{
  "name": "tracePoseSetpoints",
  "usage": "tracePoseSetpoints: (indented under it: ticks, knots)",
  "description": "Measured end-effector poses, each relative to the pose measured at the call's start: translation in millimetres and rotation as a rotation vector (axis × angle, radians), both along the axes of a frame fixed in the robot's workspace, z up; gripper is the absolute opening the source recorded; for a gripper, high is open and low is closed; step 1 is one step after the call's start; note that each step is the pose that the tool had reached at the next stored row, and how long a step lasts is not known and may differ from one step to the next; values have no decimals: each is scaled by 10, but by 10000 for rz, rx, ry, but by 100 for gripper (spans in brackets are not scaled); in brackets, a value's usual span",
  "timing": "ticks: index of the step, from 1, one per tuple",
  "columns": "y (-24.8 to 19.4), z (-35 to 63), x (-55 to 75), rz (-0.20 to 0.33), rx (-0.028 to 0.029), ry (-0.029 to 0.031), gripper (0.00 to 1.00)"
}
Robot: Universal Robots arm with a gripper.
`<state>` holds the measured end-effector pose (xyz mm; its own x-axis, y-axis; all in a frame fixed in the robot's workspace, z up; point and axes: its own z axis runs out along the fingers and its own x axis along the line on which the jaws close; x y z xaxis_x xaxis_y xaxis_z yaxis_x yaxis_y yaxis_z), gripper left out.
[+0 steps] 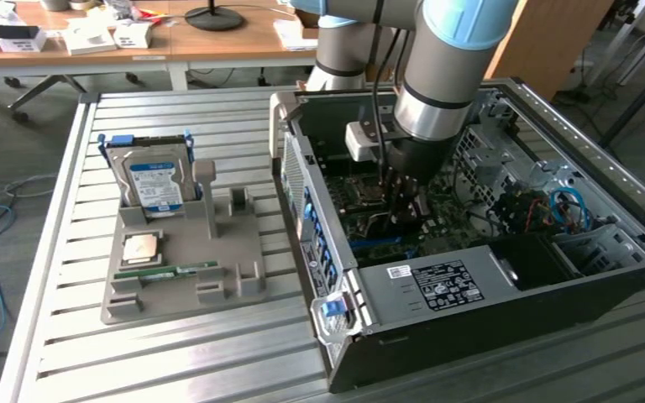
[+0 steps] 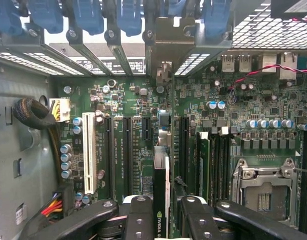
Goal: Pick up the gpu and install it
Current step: 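Insert the gpu into the slot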
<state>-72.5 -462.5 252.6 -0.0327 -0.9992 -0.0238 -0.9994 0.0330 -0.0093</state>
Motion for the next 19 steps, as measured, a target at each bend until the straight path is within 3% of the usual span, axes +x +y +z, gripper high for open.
tracePoseSetpoints:
  ticks: [19]
  knots:
    - [0, -13, -3, 0, -5, -1, 26]
